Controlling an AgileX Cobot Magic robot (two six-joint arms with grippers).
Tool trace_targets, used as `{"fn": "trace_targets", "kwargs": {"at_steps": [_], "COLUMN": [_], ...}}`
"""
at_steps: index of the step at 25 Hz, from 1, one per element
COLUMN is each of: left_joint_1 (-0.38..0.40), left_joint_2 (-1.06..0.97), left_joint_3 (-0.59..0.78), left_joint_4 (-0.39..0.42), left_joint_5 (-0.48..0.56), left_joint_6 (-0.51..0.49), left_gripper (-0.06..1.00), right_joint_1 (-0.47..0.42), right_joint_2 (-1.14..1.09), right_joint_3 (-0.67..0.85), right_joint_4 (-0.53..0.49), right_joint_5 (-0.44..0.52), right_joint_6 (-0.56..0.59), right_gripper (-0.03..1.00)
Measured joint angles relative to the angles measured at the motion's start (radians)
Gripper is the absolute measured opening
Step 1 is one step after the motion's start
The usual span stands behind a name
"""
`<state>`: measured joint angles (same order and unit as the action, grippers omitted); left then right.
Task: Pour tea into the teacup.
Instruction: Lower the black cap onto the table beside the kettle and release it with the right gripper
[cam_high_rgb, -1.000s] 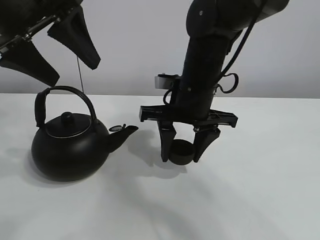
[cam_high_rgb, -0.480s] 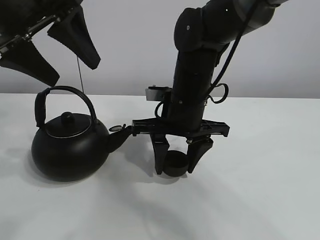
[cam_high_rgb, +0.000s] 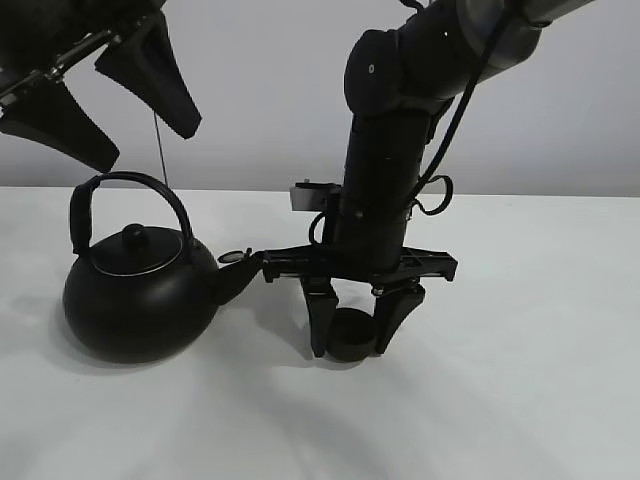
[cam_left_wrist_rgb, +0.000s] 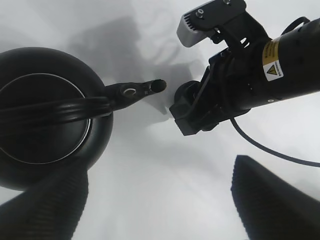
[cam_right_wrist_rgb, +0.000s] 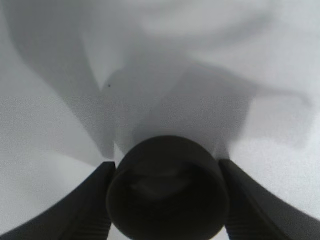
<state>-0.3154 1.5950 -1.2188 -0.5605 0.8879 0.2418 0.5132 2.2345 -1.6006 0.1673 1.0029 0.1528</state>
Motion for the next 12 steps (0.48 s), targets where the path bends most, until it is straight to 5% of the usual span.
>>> {"fn": "trace_targets", "kwargs": {"at_steps": [12], "left_joint_1": [0.0], "left_joint_2": [0.0], "left_joint_3": [0.0], "left_joint_4": [0.0], "left_joint_5": [-0.001], "left_joint_6": [0.0], "left_gripper": [0.57], "right_joint_1": [0.0], "right_joint_2": [0.0], "right_joint_3": [0.0], "right_joint_4": [0.004], "right_joint_5": [-0.008], "right_joint_6": [-0.01], "right_gripper": [0.4]}}
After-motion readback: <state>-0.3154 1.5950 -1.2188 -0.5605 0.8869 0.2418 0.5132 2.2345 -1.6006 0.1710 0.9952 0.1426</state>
